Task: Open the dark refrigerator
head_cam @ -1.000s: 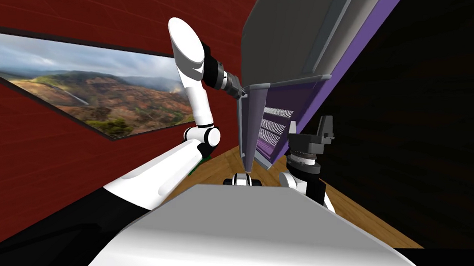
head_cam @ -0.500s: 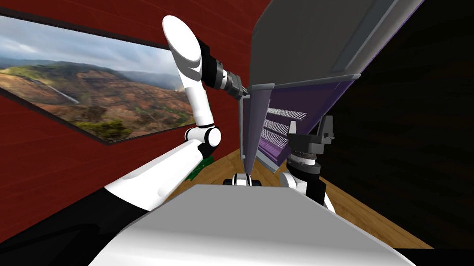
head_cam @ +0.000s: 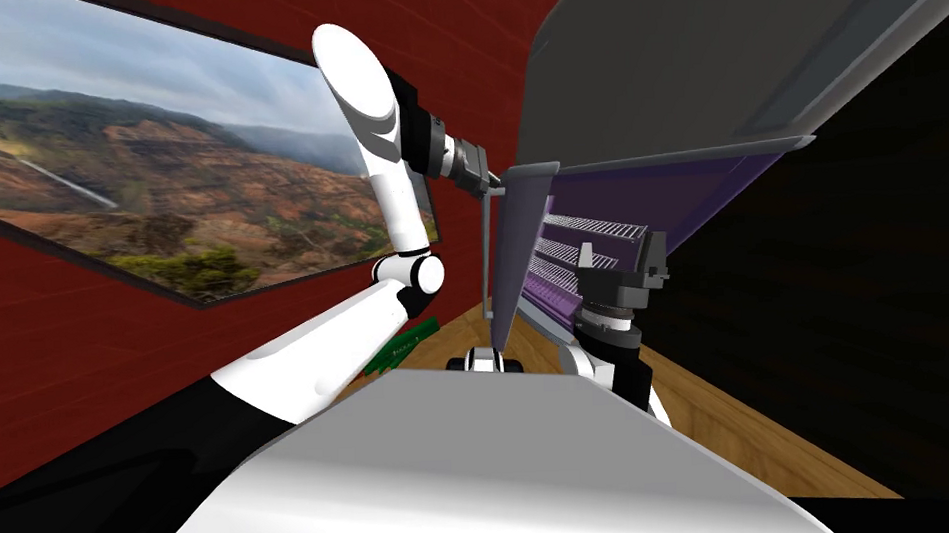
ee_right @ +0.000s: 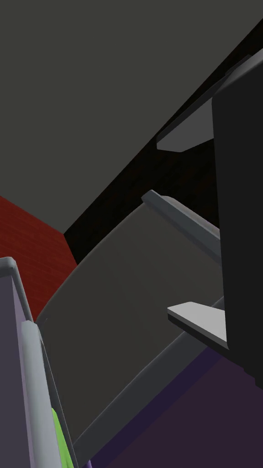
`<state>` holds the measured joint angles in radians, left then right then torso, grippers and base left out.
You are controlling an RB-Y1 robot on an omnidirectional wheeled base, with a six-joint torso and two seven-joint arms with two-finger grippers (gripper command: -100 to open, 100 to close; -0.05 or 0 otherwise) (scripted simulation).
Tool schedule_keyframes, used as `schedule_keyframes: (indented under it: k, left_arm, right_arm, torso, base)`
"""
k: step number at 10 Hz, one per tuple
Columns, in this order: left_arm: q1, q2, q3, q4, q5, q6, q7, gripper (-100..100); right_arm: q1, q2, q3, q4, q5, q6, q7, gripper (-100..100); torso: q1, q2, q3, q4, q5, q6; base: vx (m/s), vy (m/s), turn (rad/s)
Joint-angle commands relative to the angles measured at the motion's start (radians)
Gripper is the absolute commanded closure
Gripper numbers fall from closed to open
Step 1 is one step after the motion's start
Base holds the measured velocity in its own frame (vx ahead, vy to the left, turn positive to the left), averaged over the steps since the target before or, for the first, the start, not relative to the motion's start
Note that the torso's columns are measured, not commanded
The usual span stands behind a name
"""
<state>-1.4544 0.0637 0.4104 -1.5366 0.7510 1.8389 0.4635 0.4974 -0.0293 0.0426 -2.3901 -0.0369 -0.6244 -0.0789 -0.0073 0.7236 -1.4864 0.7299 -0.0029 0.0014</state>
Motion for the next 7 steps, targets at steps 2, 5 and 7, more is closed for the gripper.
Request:
schedule_keyframes:
  k: [2, 5, 7]
  left_arm:
    - [0.007, 0.049, -0.002, 0.003, 0.001, -0.02, -0.008, -100]
    - [0.026, 0.015, -0.015, 0.0, 0.019, -0.016, -0.049, -100]
    - [0.022, 0.006, -0.015, 0.001, 0.018, -0.017, -0.047, -100]
  right_arm:
    - [0.0, 0.0, 0.0, 0.0, 0.0, 0.0, 0.0, 0]
    - [0.0, 0.0, 0.0, 0.0, 0.0, 0.0, 0.0, 0]
    - [0.0, 0.0, 0.0, 0.0, 0.0, 0.0, 0.0, 0]
  torso:
    - [-0.009, 0.007, 0.005, 0.003, -0.003, 0.001]
    - [0.01, 0.013, 0.01, 0.007, 0.004, -0.001]
    - [0.006, 0.013, 0.009, 0.007, 0.003, -0.002]
  base:
    - [0.004, 0.037, 0.004]
    - [0.063, 0.112, -0.062]
    - [0.028, 0.043, 0.004]
